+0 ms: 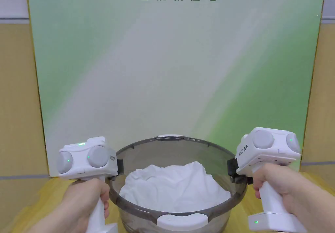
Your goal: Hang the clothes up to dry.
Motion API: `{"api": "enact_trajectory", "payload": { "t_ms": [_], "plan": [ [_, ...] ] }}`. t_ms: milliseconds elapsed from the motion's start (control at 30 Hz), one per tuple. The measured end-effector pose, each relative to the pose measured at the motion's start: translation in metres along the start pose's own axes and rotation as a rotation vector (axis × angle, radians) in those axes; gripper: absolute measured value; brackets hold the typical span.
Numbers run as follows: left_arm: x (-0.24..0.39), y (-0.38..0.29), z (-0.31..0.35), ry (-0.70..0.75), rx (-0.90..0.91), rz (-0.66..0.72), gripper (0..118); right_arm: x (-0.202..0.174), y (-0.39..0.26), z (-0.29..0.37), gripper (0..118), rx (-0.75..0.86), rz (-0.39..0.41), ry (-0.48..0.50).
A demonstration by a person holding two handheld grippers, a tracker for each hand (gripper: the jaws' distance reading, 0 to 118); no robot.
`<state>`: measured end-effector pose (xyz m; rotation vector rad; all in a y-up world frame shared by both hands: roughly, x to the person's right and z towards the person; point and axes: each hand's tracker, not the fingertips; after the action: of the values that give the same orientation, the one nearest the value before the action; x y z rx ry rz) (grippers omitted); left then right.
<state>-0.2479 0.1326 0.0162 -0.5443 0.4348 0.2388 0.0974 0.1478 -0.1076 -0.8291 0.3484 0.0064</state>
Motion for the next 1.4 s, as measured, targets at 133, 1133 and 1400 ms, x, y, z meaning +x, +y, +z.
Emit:
{"api": "enact_trajectory", "payload": {
  "t_ms": [133, 1133, 1400],
  "plan": [
    [0.003, -0.024, -0.025, 0.014, -0.051, -0.017, 17, 0.004, -0.016, -0.027, 16, -0.058, 0.003, -0.018],
    [0.002, -0.067, -0.044, 0.016, -0.076, -0.062, 17, -0.021, -0.011, 0.023, 117, 0.53, 0.115, -0.201],
    [0.002, -0.07, -0.045, 0.018, -0.062, -0.062, 17, -0.052, -0.05, 0.024, 117, 0.678, 0.241, -0.166]
  ]
}}
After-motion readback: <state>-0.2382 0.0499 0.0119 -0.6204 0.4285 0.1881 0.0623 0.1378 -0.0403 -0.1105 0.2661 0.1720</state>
